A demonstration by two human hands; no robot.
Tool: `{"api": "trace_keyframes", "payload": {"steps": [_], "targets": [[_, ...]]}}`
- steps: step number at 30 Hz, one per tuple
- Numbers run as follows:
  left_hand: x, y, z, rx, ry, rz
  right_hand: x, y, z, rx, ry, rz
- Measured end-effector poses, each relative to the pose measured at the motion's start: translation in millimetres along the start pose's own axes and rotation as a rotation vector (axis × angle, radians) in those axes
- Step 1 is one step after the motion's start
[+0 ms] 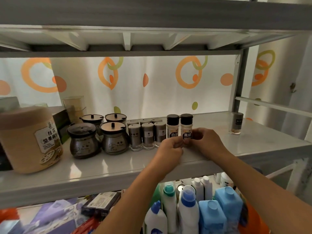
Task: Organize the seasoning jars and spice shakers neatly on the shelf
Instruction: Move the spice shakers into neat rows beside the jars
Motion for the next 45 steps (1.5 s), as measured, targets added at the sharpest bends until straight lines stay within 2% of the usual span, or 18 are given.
{"api": "trace_keyframes", "payload": {"steps": [22,29,34,37,40,42,45], "targets": [[-2,3,4,-0.024,-0.012,-0.08,5,-5,4,-0.049,-0.006,-0.07],[3,1,-1,-0.047,-0.032,-0.05,-3,-6,-1,0.006,0.035,0.073],[7,2,3,-0.09,-0.03,-0.009,-46,-25,-20,0.023,-0.083,0.18],[29,-10,15,-0.112,0.029,-0.128,-85,-46,-19,0.063,-0.261,0.212],[65,-22,38,-0.058,0.066,-0.054,-119,-68,-4,0.161,-0.459,0.273],[89,-21,58,-0.053,0.087,0.008,-127,-78,14,0.222,-0.475,0.299],[105,-17,78,-0.083,0.079,0.047,-124,-91,40,0.3,-0.389,0.261]]}}
Point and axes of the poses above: each hand's wrist, its own z-axis towards the middle knuckle, its own x-axis out of the palm, y = z × x, the point moved 5 cm from there along z, towards the middle knuckle, and after that the axes turned 3 degrees about z, right-handed, at the moved point
